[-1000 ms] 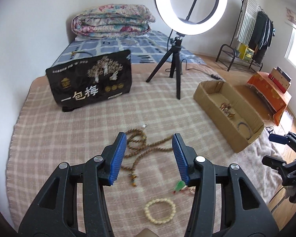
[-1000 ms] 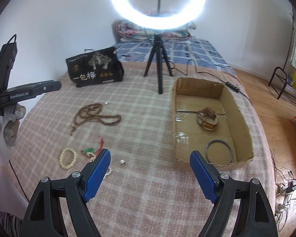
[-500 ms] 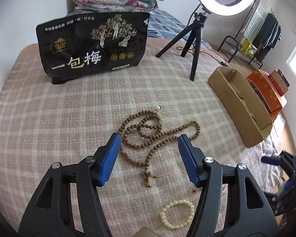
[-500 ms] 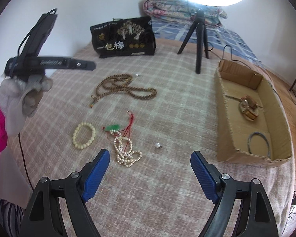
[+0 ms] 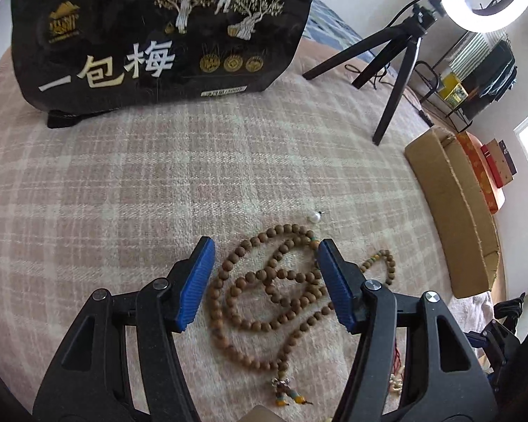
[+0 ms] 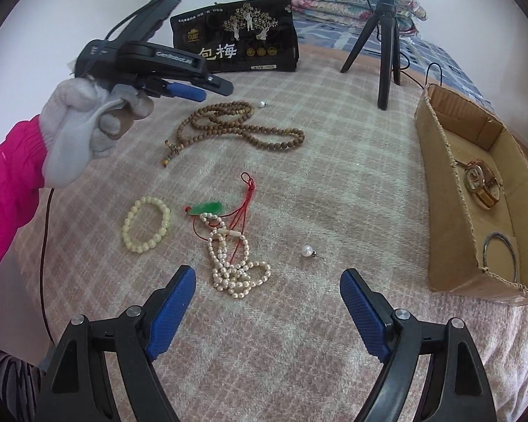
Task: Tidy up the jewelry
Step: 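Close the left tool on the wooden beads while the right tool grips the pearl necklace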
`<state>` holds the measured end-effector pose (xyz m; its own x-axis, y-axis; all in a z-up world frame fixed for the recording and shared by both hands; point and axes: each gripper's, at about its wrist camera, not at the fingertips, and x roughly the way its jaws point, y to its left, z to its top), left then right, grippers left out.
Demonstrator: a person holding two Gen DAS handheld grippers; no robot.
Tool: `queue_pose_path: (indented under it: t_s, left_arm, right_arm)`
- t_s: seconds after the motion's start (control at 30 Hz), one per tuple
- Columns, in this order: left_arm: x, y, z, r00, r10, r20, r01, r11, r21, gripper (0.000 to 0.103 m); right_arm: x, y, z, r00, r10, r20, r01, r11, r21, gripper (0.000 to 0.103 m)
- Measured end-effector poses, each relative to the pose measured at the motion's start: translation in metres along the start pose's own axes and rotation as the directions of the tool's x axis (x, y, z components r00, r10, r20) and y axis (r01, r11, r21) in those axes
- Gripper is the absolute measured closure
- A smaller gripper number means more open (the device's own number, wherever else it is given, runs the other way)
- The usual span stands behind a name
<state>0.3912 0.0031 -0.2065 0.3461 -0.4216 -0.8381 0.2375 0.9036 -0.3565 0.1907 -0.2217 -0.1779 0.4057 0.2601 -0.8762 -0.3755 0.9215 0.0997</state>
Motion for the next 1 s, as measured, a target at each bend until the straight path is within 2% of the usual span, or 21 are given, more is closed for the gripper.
queue_pose_path:
  t_s: [0.27,0.47,0.57,0.63,0.73,1.0]
  left_arm:
    - [0.009,-0.003,-0.003,0.999,-0.031,-0.027,0.032,0.999,0.034,0.041]
    - [0.011,-0.033,-0.021,0.997,0.054,-0.056,-0.041,0.977,0.208,0.040]
    - [0.013,-0.049,-0.032,0.990,0.138,-0.032,-0.122,0.944,0.308,0.040]
    - [0.014,-0.055,-0.036,0.987,0.163,-0.019,-0.146,0.928,0.343,0.040]
    - [0.015,-0.059,-0.038,0.985,0.172,-0.013,-0.156,0.921,0.358,0.040]
    - [0.016,-0.058,-0.037,0.984,0.176,-0.003,-0.165,0.926,0.339,0.041]
  right_arm:
    - [0.014,-0.004,0.000,1.000,0.018,-0.019,-0.017,1.000,0.016,0.017]
    - [0.020,-0.001,0.002,0.998,0.048,-0.032,-0.048,0.999,0.013,0.018]
    - [0.024,0.003,0.003,0.997,0.065,-0.046,-0.065,0.998,0.002,0.018]
    - [0.027,0.007,0.004,0.997,0.058,-0.056,-0.059,0.998,-0.018,0.019]
    - [0.032,0.010,0.005,0.996,0.053,-0.071,-0.056,0.998,-0.034,0.026]
    - [0.038,0.016,0.009,0.996,0.046,-0.081,-0.052,0.996,-0.073,0.042]
